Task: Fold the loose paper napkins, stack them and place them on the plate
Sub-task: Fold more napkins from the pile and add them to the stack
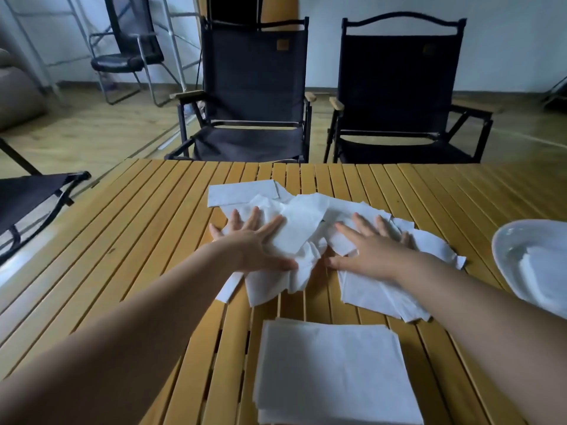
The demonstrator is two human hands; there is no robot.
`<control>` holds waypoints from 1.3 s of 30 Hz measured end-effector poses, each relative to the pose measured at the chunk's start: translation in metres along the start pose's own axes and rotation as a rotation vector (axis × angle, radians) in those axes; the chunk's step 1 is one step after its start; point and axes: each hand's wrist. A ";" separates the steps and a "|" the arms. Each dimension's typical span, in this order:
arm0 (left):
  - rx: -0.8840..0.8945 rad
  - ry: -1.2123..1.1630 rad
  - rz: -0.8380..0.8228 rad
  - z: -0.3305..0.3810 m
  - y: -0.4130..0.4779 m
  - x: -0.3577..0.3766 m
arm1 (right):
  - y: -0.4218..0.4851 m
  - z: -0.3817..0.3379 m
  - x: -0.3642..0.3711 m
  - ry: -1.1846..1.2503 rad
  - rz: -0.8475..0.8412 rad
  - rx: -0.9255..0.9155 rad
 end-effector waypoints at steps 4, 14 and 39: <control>0.015 -0.013 -0.002 0.000 -0.010 0.004 | -0.007 -0.001 0.004 -0.002 0.015 -0.008; 0.164 -0.080 0.366 0.004 -0.024 0.009 | -0.017 -0.005 0.010 -0.002 0.220 -0.072; 0.260 -1.387 0.390 0.024 -0.120 -0.029 | -0.083 -0.017 0.002 0.840 0.195 -0.272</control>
Point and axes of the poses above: each hand's wrist, its own y-axis towards the middle knuckle, its own x-axis out of the palm, z = x × y, and after that the axes turned 6 degrees about y, right-handed
